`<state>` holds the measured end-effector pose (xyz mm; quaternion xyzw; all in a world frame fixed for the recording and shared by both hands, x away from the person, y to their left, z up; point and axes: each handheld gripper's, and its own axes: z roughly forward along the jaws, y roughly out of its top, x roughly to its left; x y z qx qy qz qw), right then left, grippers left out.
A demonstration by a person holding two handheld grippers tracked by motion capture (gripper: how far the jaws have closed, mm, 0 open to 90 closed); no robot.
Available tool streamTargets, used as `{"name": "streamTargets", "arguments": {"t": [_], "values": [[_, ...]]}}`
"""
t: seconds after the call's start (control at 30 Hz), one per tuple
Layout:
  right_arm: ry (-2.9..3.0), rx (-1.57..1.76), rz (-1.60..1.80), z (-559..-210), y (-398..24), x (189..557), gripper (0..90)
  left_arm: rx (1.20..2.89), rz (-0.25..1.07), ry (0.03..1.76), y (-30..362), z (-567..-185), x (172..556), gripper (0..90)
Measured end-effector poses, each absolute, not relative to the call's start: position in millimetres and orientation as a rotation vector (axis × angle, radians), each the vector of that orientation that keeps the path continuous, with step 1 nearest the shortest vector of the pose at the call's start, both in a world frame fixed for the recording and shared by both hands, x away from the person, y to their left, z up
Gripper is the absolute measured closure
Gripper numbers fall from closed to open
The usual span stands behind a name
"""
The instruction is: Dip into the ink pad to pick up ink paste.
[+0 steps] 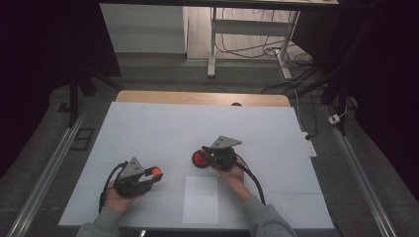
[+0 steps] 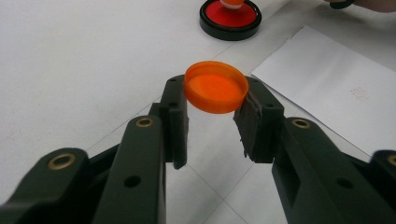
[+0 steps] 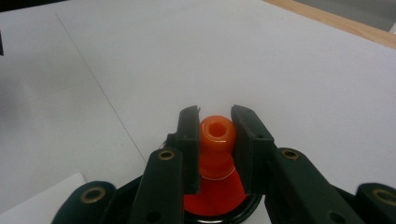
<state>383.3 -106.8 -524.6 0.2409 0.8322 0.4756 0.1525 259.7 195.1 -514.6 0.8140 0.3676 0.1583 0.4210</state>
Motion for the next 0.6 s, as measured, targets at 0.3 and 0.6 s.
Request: {"name": "streamTargets", "arguments": {"t": [0.3, 0.6], "values": [[2.402, 0.691, 1.322, -529.6, -104.7, 383.1, 72.9, 2.046, 0.395, 0.919, 194.1, -515.0, 259.7, 64.8], [2.374, 0.670, 1.292, -531.1, -102.6, 378.1, 73.1, 2.045, 0.398, 0.922, 193.5, -514.7, 258.8, 64.8]]}}
